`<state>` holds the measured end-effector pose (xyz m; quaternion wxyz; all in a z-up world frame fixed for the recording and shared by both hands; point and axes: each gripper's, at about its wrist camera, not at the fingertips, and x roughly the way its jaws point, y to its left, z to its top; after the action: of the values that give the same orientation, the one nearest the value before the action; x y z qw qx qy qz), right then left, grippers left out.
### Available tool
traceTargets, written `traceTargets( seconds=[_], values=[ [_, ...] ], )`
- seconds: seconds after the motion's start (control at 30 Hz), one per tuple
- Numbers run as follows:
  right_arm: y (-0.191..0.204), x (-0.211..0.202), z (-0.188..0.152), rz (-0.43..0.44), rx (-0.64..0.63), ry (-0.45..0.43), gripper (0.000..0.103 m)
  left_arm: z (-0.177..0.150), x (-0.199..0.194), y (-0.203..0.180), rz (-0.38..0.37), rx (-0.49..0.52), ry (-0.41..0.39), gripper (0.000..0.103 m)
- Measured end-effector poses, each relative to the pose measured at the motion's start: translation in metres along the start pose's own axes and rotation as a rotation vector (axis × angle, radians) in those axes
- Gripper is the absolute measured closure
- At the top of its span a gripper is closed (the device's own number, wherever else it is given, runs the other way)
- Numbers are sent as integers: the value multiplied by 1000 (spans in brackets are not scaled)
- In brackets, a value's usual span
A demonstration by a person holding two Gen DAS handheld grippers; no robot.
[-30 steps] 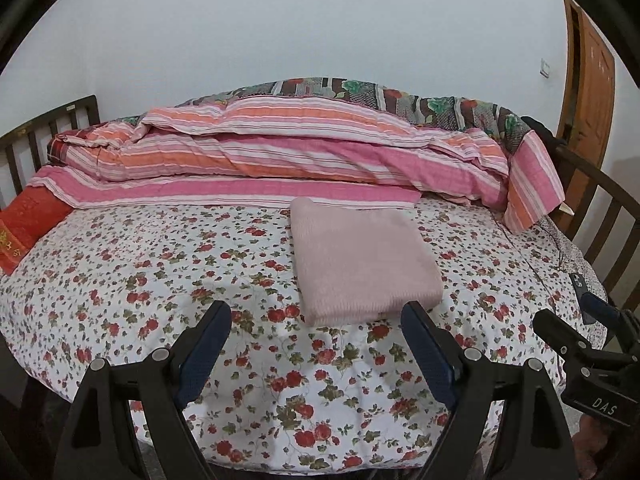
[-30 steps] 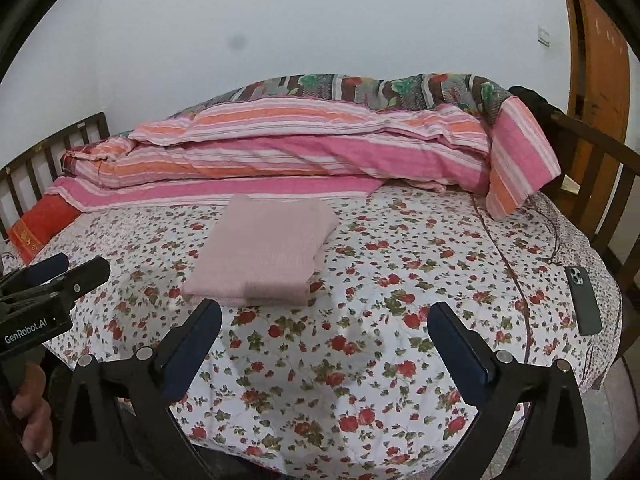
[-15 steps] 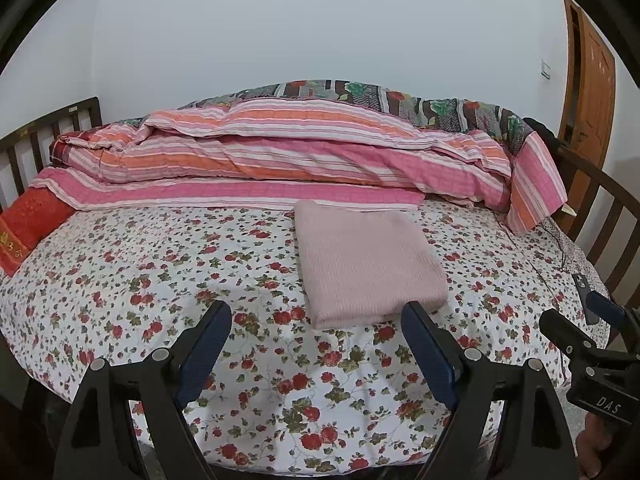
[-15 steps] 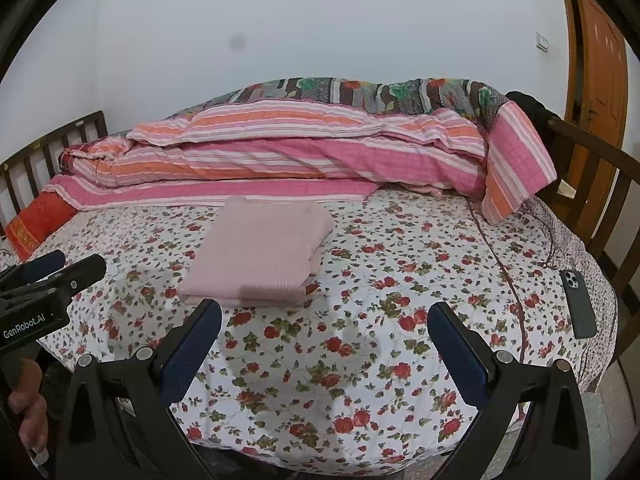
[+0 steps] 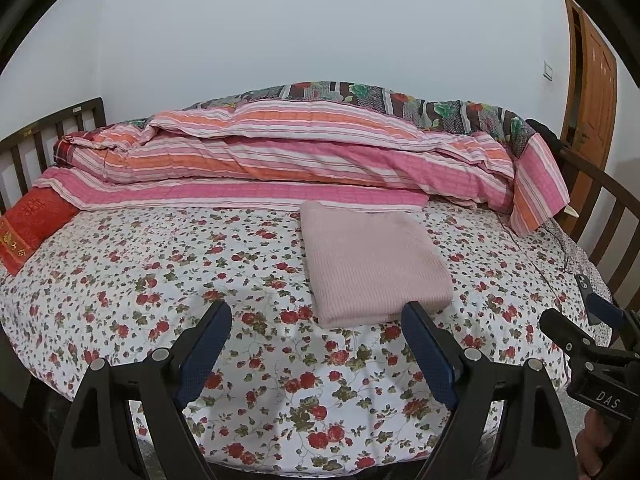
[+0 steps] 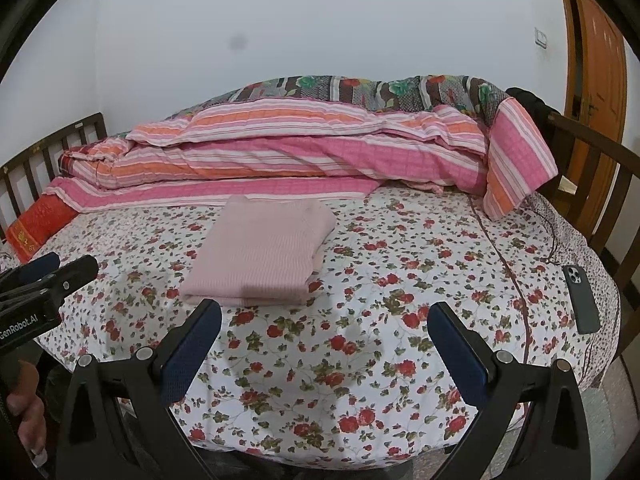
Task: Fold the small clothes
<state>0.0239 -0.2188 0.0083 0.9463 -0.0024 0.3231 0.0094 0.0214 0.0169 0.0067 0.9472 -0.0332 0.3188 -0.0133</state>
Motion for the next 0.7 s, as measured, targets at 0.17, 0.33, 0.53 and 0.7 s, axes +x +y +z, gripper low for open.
traceTargets(
  seconds=[0.17,0.33,0.53,0.7],
  values=[
    [-1,1,0,-6,-1,5,2,-1,-1,0,1,-7,-2,17],
    [-1,1,0,-9,-5,0,2,-1,-1,0,4,-4,-6,17],
    [-1,-2,-1,-12,0,-4,2,-1,-4,-2,4,0,-9,17],
    [1,-3,-1,-12,-3,-8,2,0,-6,-3,3,-2,-12,17]
  ],
)
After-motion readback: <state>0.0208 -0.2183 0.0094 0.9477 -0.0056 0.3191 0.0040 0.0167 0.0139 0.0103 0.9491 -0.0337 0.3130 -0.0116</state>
